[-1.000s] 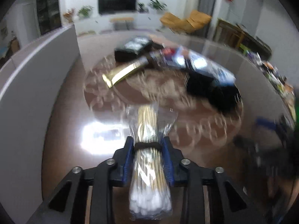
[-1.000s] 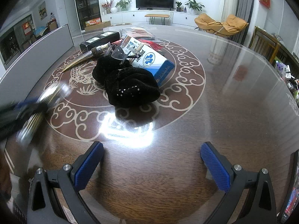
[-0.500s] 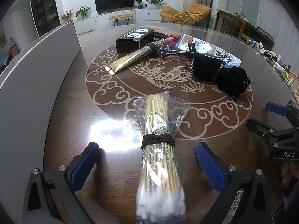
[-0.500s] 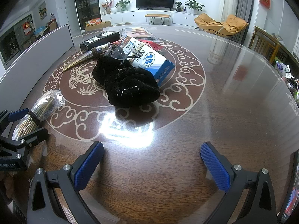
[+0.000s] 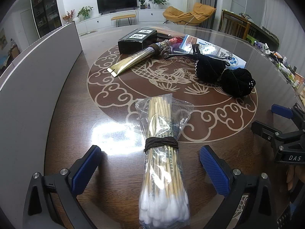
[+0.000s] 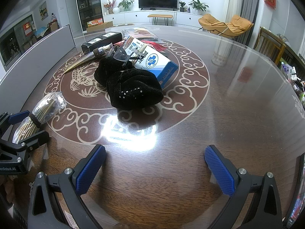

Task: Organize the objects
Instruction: 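Grasp the bagged cotton swab bundle with the left tool and lift it, then carry the swab bundle to the bin with left tool while right tool carries a black bag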

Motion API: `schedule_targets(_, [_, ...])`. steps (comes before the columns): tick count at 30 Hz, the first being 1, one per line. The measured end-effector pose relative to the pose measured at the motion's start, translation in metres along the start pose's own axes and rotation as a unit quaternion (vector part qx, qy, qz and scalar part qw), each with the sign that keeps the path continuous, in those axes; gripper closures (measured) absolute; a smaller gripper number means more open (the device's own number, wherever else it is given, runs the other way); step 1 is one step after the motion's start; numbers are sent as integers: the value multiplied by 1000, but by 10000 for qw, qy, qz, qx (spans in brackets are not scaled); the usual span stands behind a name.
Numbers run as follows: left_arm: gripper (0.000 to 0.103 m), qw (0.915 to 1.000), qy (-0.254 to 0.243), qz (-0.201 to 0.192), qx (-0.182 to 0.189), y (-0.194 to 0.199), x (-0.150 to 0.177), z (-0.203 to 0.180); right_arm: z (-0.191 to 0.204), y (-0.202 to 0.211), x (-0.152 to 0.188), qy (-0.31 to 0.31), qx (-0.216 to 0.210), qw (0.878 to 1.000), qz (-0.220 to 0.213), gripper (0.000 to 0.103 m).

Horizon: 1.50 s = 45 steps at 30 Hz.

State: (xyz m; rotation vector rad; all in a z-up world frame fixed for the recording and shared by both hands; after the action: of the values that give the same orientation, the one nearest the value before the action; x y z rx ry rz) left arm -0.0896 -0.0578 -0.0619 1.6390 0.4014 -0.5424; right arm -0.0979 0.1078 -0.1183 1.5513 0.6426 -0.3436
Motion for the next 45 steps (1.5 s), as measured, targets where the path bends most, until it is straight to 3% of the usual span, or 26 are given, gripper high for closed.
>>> schedule_targets(7, [0, 10000, 4, 1, 25, -3, -1, 1, 0, -3, -4, 64, -40, 10000, 51, 0])
schedule_targets(10, [0, 10000, 5, 2, 21, -3, -1, 1, 6, -4, -20, 291, -382, 9983, 317, 0])
schedule_targets(13, [0, 10000, 4, 3, 22, -3, -1, 1, 24, 14, -55, 665, -428, 9967, -187, 0])
schedule_targets(16, [0, 10000, 5, 3, 25, -3, 0, 1, 46, 6, -78, 1096, -571, 9922, -176, 3])
schedule_targets(17, [0, 10000, 4, 4, 25, -3, -1, 1, 54, -7, -82, 1276, -568, 9902, 39, 9])
schedule_targets(19, [0, 10000, 3, 4, 26, -3, -1, 1, 59, -20, -77, 1427, -471, 9880, 361, 45])
schedule_targets(22, [0, 10000, 1, 5, 26, -2, 0, 0, 53, -15, -55, 1281, -642, 9882, 543, 57])
schedule_targets(27, [0, 10000, -8, 13, 34, -3, -2, 0, 43, 17, -14, 1015, -1119, 9829, 1055, 57])
schedule_targets(29, [0, 9998, -119, 121, 90, -2, -1, -2, 37, 28, -8, 916, -1213, 9820, 1125, 47])
schedule_targets(31, [0, 9992, -213, 279, 170, 1, 1, -4, 35, 36, -9, 930, -1147, 9834, 1053, 27])
schedule_targets(33, [1, 9989, -236, 300, 257, 3, 3, -4, 38, 42, -13, 1201, -974, 9843, 853, 26])
schedule_targets(35, [15, 9991, -304, 226, 200, 5, 3, -6, 48, 38, -20, 1360, -1088, 9808, 872, 26])
schedule_targets(36, [30, 9990, -343, 165, 239, 7, 3, -9, 53, 34, -24, 1402, -1170, 9791, 891, 26])
schedule_targets(37, [56, 9989, -383, 74, 249, 10, 1, -11, 62, 29, -22, 1510, -1264, 9758, 949, 27])
schedule_targets(38, [70, 9988, -398, 30, 278, 9, -2, -11, 70, 25, -19, 1638, -1324, 9722, 1025, 28])
schedule_targets(40, [74, 9988, -361, -18, 323, 12, -2, -13, 83, 17, -14, 1892, -1268, 9680, 1057, 58])
schedule_targets(42, [75, 9986, -244, -148, 451, 21, 3, -12, 83, 24, -9, 1938, -1136, 9701, 918, 69])
schedule_targets(45, [74, 9964, 51, -440, 718, 48, 9, -7, 67, 46, -7, 1560, -1224, 9772, 763, 69])
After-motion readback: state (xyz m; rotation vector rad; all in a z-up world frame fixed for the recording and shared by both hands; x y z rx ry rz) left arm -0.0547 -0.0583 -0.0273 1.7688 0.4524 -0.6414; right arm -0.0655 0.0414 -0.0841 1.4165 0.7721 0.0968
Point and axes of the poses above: each gripper's, at about its wrist camera, not at the fingertips, and y roughly against the way its jaws point, z to its left, x to its underside, the point moved 2 cm from there along -y, roughly the way its jaws point, and after that the axes turned 6 degrees about x, right-handed, at the moved point
